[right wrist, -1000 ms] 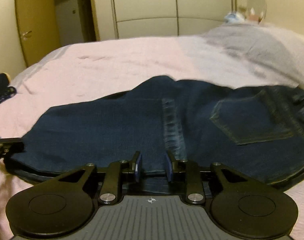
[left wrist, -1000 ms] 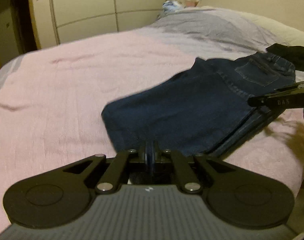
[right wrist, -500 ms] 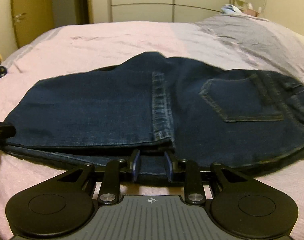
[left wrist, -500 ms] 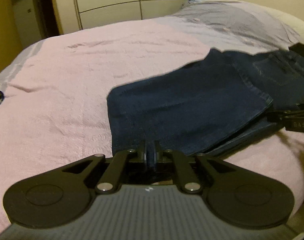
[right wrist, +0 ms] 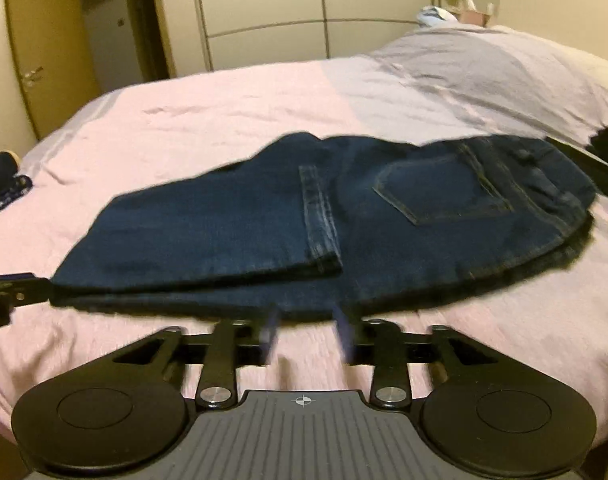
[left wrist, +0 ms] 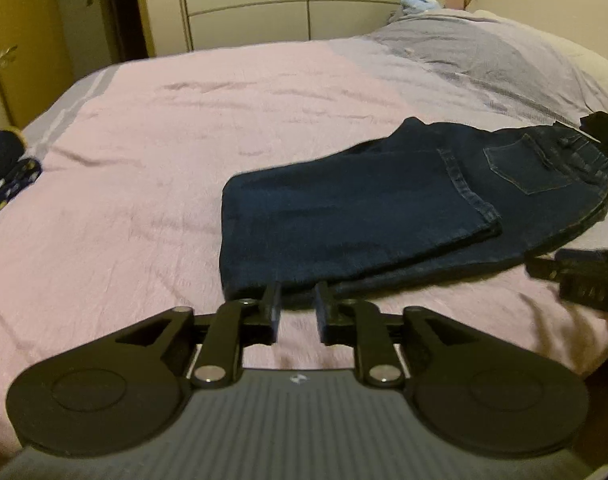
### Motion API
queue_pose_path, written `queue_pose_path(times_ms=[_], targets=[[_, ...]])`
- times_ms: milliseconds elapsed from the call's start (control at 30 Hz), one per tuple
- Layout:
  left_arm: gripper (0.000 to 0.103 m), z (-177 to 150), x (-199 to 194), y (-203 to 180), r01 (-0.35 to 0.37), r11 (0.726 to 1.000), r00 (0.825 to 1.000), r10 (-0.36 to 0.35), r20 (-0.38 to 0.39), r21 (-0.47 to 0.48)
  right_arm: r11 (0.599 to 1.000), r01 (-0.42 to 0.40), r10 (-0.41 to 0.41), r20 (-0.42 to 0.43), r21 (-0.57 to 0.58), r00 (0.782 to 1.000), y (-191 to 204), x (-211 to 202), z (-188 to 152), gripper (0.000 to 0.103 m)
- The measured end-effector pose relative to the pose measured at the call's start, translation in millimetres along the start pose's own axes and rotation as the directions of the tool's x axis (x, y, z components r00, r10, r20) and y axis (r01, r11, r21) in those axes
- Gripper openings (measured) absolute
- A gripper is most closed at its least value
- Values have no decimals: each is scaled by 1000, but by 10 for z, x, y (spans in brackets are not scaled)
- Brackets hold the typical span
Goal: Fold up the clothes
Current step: 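Open both tools and lift them away from the folded jeans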
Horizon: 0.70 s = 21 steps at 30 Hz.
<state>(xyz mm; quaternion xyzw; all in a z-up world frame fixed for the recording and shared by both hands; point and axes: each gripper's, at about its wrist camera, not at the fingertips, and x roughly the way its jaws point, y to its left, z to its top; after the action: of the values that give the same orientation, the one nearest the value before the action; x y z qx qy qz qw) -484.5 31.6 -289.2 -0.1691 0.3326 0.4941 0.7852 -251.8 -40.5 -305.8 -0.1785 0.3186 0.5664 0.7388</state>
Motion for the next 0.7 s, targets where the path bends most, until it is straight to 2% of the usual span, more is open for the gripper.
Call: queue_pose_path(times_ms=[33,200,300,433,700], targets=[[24,-26,-54,-9,-1,1000,1000,1,-8,-8,1000,7,-7,3,7,1000,8,-56,-25,58],[28,-133,-262,-29,-28,1000,999,28,-22,-8,997,76,-75,-27,24,997,10,-209,-179,59],[33,-153,-409,-20,-35,999,999,34,-5,-18,997,68,-68,5,42,998,-11,-399,-190,59],[33,-161,-609,-45,-34,999,999,35,31,-8,997,67,-70,53,48,996,17,-654,-125,60],[33,-162,-767,-80,-38,999,998,38,59,5,996,53,-56,51,66,997,29,-805,-127,61]])
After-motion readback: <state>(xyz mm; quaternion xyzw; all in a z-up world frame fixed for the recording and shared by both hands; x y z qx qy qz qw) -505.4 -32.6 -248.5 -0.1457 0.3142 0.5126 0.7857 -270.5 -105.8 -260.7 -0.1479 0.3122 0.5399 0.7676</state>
